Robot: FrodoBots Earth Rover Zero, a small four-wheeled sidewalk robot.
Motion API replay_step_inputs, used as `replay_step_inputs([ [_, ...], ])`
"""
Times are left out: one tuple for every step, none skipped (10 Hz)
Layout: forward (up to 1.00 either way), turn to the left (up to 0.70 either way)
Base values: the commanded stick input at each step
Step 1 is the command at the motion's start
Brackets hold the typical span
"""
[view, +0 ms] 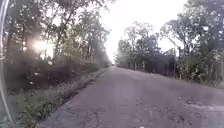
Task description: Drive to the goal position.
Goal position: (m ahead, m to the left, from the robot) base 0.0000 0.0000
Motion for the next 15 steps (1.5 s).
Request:
replay_step_inputs([
  [0.1, 0.01],
  [0.1, 0.01],
  [0.1, 0.01],
  [0.1, 0.01],
  [0.1, 0.01],
  [0.1, 0.01],
  [0.1, 0.01],
  [0.1, 0.01],
  [0.1, 0.01],
  [0.1, 0.01],
  [0.1, 0.01],
  [0.1, 0.01],
  [0.1, 0.01],
  [0.1, 0.01],
  [0.1, 0.01],
])
